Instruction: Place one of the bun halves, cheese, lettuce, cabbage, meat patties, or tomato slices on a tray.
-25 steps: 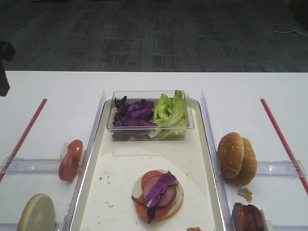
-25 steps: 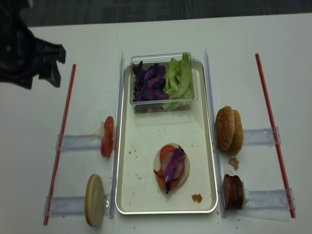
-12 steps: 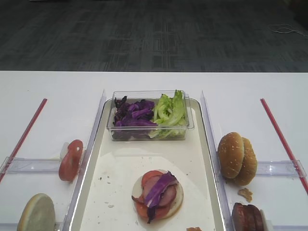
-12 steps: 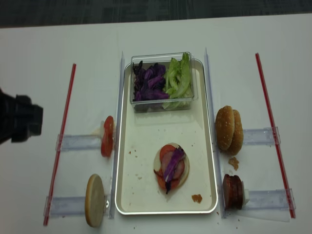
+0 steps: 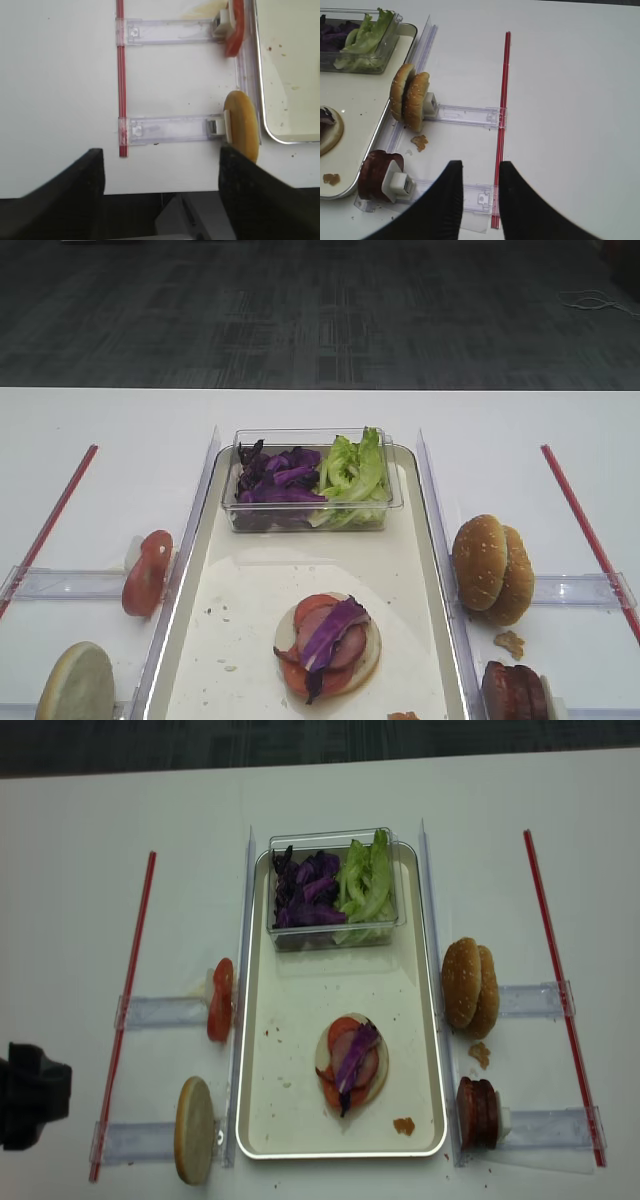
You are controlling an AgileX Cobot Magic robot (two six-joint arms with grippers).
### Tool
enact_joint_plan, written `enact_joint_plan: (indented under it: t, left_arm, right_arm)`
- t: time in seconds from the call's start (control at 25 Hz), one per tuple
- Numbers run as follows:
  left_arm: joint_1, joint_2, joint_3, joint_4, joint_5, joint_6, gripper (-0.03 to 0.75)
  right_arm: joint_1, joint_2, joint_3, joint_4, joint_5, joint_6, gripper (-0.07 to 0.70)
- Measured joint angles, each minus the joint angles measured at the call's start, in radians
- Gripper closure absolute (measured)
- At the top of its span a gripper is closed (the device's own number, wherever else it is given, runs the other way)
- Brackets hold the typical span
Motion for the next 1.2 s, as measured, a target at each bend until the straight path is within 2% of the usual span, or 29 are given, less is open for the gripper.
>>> enact_joint_plan:
  t: [0.36, 0.6, 0.84, 1.2]
  left_arm:
    - [0.000, -0.211, 0.110, -0.016, 0.005, 0.053, 0.263]
    - [0.000, -0.295, 0.168, -0.037, -0.026, 0.096, 0.263]
    - [0.000, -0.400, 0.235, -0.047, -0.094, 0.100, 0.263]
    - [0.005, -0.633, 0.251, -0.048, -0.090, 0.104, 0.263]
  right_arm:
    - [0.000, 0.000, 0.000, 0.000, 0.000, 0.000, 0.416]
    - [0.000, 0.000, 0.000, 0.000, 0.000, 0.000, 0.415]
    - [0.000, 0.000, 0.000, 0.000, 0.000, 0.000, 0.416]
    - [0.000, 0.000, 0.000, 0.000, 0.000, 0.000, 0.415]
